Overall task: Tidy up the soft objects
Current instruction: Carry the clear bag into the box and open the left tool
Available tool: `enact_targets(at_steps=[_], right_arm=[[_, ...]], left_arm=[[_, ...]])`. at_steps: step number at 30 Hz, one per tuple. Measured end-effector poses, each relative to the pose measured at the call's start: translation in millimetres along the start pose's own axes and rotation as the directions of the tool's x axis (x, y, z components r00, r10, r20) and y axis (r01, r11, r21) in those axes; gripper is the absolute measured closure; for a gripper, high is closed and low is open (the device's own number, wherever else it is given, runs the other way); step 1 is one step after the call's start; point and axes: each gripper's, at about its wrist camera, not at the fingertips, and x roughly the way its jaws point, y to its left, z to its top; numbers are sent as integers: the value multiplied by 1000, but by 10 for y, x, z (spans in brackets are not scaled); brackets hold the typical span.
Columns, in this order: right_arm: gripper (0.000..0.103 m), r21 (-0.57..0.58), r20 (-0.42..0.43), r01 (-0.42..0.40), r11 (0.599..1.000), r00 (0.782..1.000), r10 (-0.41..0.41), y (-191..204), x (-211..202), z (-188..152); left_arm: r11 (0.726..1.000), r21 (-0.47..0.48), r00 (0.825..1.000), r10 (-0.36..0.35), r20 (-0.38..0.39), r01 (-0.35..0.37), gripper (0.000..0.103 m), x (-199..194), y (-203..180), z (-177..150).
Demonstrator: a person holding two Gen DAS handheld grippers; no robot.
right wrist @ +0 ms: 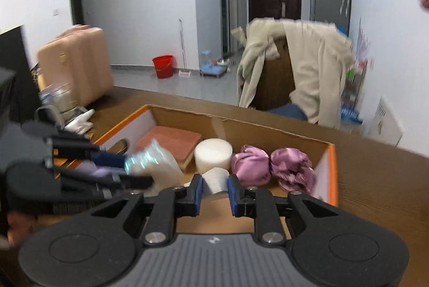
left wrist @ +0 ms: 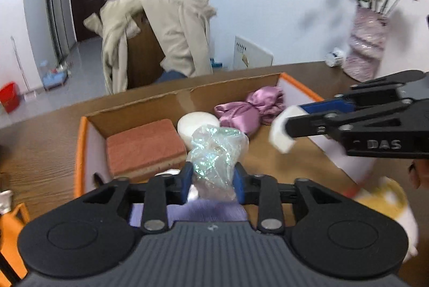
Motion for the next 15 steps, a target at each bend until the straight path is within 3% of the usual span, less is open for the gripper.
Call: enact_targets(at_steps=[5,12,15], right_arm=[[67,12,-66,-21,1000,998,21,-59,588,2],[65,-8,-42,-50,999,998,50,-40,590,-7],[65,-13,-34,-24,1000,999,24,-45,479,11]], left_arm=[[999,-27,1000,20,7,-20,56,258,156,-32],[999,-41,999,24,46,-22,44,163,150,-21],[998,-37,997,43,64,-40,44,17,108,-6]])
